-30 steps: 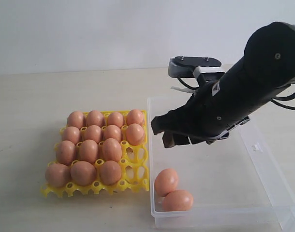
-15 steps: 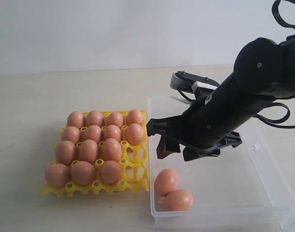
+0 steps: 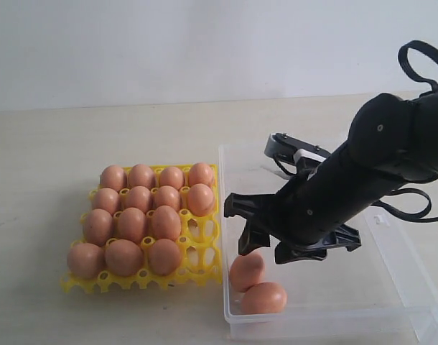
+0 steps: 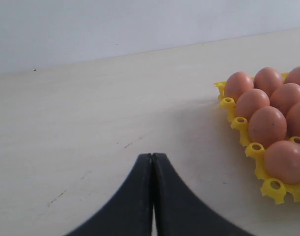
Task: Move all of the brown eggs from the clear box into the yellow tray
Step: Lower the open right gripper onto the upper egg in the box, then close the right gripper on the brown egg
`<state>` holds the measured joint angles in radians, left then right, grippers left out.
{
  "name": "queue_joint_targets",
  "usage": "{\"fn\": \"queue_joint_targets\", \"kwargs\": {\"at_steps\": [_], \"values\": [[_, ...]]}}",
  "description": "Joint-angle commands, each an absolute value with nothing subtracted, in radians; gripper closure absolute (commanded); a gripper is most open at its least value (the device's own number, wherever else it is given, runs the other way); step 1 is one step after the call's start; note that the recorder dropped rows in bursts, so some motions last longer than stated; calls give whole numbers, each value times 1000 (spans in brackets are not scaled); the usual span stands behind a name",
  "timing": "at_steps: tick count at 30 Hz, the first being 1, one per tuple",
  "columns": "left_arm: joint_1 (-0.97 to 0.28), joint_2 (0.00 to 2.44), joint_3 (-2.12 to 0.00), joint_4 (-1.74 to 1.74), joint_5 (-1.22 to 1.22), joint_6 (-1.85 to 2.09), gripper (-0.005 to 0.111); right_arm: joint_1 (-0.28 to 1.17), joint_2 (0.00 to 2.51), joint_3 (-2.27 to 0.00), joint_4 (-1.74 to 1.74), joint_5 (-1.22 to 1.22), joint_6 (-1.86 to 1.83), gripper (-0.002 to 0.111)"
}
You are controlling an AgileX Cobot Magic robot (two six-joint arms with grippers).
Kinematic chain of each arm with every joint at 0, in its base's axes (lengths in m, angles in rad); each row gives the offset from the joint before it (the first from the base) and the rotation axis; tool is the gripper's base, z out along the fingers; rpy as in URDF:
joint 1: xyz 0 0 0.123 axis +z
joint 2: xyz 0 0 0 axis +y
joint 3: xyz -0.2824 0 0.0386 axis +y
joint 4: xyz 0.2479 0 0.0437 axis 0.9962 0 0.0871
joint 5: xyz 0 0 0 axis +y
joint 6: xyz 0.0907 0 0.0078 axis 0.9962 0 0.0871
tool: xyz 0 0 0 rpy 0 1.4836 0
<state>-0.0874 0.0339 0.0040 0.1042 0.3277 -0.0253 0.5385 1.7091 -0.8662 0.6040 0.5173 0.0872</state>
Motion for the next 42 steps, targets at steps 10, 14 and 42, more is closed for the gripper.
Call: {"fn": "queue_joint_targets", "kwargs": {"at_steps": [10,14,42], "values": [[-91,36,0,102,316,-30,107,535,1764,-862,642,445,72,55],[-91,36,0,102,316,-30,107,535,1764,-864,663,437,70,55],[-91,36,0,102,316,-30,107,564,1840,-864,723,435,-33,55]]}}
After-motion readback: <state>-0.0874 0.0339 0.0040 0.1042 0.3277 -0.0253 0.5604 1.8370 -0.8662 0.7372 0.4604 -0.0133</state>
